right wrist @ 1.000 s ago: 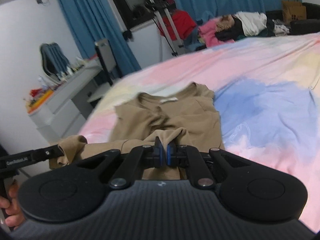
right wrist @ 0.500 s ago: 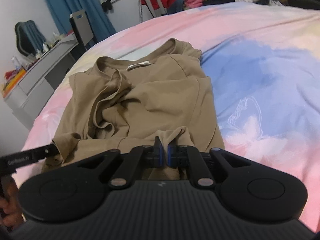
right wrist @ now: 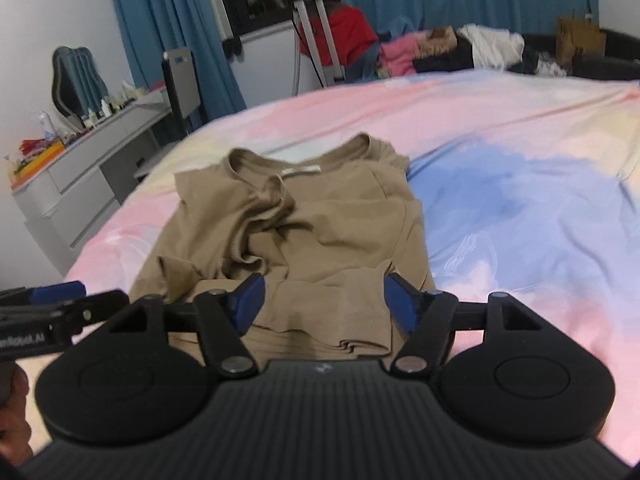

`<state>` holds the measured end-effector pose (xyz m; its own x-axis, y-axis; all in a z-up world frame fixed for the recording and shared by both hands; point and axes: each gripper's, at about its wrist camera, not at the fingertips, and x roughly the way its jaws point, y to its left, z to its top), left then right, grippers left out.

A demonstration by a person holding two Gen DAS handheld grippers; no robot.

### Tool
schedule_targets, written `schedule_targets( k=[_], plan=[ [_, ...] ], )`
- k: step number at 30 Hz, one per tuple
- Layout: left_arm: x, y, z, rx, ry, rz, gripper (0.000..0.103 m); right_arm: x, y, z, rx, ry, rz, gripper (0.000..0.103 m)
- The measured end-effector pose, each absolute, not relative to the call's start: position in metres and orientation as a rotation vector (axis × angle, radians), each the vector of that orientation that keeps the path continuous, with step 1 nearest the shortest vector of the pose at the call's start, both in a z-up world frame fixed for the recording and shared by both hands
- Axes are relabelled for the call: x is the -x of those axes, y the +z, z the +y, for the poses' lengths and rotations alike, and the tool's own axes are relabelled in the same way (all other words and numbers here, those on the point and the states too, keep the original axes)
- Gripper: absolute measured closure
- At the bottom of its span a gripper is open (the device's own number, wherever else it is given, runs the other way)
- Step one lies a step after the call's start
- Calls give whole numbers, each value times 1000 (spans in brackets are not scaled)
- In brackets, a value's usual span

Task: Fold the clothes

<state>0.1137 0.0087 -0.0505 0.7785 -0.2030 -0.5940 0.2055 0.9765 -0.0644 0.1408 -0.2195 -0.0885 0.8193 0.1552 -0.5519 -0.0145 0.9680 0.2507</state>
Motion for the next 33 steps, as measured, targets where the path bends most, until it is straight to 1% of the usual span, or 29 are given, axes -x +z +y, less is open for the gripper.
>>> schedule_targets(
  k=[2, 10, 15, 21, 23, 25, 29, 33],
  plan=[
    [-98, -46, 9, -7, -219, 627, 5, -127, -81, -219, -239, 89, 585, 35],
    [-54, -34, 12, 25, -218, 635, 3, -82, -64, -206, -189, 86, 525, 34],
    [-50, -45, 27, 208, -224, 814, 3, -78, -65, -204, -171, 60, 532, 34],
    [-64, -89, 57, 561, -243, 1041, 7, -81, -69, -205, -178, 40, 555, 34],
    [-70, -106, 65, 673, -230, 1083, 8, -81, -69, -208, -221, 46, 575, 34],
    [-73, -119, 73, 764, -197, 1082, 8, -81, -69, -212, -278, 59, 594, 34],
    [-71, -126, 83, 865, -150, 1018, 8, -73, -77, -229, -630, 225, 669, 32],
    [-66, -129, 89, 914, -109, 957, 12, -73, -108, -228, -873, 293, 812, 32]
  ],
)
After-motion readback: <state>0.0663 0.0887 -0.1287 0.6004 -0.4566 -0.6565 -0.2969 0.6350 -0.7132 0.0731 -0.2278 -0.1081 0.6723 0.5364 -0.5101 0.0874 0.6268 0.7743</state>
